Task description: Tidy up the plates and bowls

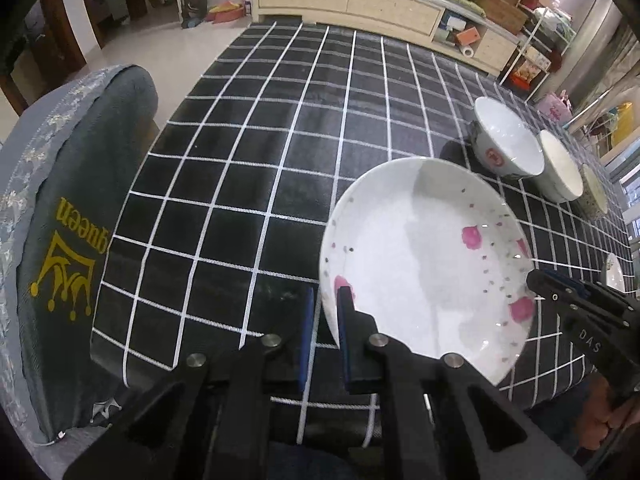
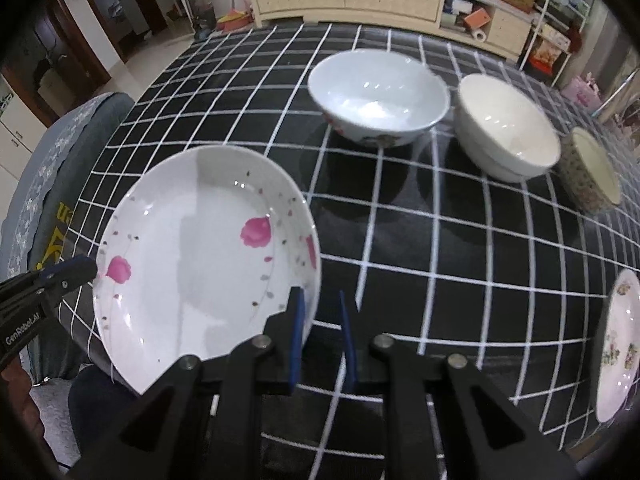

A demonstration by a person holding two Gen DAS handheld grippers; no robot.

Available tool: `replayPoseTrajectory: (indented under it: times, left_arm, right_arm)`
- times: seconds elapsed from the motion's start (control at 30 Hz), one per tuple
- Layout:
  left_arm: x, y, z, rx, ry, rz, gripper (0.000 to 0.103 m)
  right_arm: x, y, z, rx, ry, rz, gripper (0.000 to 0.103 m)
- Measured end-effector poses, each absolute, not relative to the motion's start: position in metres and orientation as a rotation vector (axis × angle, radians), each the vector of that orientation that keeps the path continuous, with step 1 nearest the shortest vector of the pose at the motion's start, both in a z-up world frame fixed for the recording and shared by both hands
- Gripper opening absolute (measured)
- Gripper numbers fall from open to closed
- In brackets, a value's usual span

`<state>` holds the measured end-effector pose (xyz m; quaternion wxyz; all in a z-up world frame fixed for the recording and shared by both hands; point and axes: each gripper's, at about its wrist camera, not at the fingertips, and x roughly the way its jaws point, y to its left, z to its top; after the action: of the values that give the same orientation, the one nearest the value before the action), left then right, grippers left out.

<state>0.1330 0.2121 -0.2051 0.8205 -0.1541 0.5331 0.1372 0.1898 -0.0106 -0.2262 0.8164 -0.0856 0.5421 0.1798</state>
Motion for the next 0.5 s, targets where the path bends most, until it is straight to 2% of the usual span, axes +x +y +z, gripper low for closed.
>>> replayPoseTrajectory:
  times: [0.4, 0.5]
  left_arm:
    - [0.137, 0.135, -0.162, -0.274, 1.070, 0.126, 0.010]
    - [0.142, 0.108, -0.151, -0.256, 1.057, 0.078, 0.013]
  right_arm:
    - [0.174, -0.063, -0.177, -0.079, 1.070, 0.362, 0.022]
    - [0.170, -0.080, -0.169, -0.065, 1.057, 0.337, 0.027]
